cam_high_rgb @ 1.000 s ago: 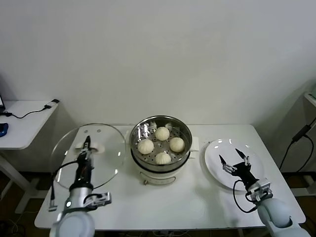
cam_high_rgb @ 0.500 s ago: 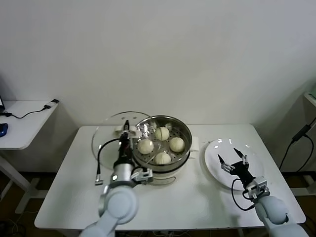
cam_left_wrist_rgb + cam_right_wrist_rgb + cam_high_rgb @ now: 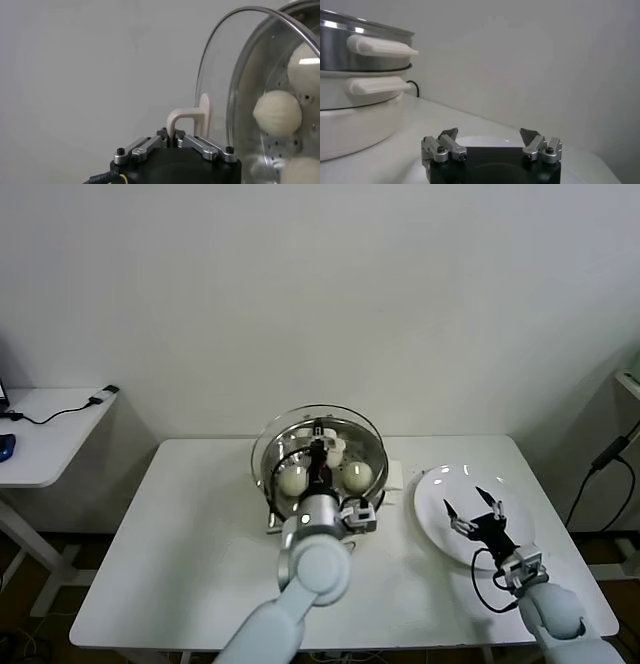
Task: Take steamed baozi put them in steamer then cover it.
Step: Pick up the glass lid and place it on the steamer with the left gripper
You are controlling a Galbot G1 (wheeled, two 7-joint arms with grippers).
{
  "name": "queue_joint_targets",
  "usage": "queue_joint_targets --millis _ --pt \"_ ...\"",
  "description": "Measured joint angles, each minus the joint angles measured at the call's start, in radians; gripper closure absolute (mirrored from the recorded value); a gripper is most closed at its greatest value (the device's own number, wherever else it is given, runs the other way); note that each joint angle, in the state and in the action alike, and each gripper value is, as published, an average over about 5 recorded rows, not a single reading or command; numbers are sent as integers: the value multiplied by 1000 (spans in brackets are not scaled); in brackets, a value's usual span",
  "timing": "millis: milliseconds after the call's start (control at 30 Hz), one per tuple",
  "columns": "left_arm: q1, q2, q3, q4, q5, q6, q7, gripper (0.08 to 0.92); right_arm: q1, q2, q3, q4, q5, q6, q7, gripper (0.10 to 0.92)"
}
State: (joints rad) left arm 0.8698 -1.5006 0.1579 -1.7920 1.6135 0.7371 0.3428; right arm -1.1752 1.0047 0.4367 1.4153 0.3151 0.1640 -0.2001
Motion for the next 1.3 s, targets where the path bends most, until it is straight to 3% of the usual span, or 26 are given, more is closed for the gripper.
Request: queue_joint_targets --millis 533,1300 --pt "-40 -62 1 152 15 -1 -14 851 -2 6 7 -10 -13 5 -10 203" --pt "-39 -77 -11 218 5 -1 -44 851 -4 13 20 -26 -25 16 -29 203"
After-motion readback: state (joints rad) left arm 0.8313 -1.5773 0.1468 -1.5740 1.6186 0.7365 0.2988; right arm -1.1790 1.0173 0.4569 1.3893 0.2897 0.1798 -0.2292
